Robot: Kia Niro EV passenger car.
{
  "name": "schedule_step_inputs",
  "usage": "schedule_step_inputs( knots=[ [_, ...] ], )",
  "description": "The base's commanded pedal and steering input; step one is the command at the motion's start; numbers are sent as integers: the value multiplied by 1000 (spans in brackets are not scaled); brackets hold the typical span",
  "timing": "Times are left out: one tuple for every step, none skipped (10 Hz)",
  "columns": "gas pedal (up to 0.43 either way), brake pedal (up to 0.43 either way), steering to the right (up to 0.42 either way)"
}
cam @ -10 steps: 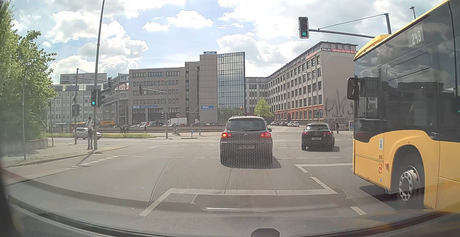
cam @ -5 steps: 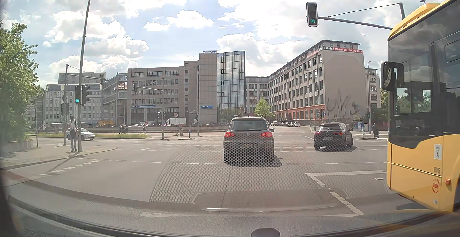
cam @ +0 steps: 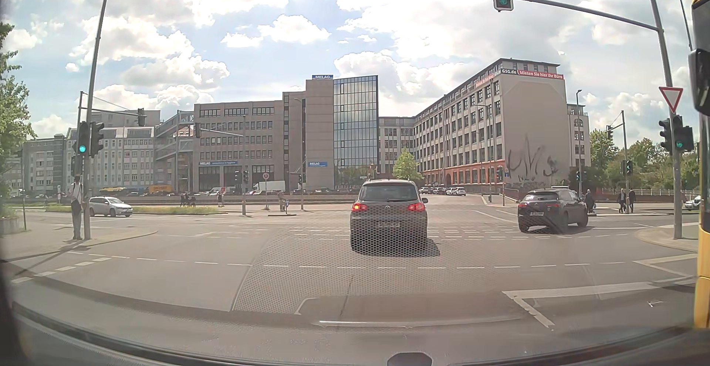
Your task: Follow the waypoints while adhering to traffic rules and regulations
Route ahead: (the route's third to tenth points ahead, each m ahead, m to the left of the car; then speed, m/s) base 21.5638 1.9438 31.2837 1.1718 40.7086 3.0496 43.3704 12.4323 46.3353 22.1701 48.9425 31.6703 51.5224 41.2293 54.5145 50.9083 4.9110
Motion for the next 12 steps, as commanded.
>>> schedule_step_inputs(
  knots=[
    [228,24,2],
    [228,24,3],
    [197,18,4],
    [177,18,5],
    [177,24,7],
    [157,18,8],
    [150,24,9],
    [150,24,10],
    [79,18,14],
    [8,18,19],
    [0,24,20],
    [0,18,22]
  ],
)
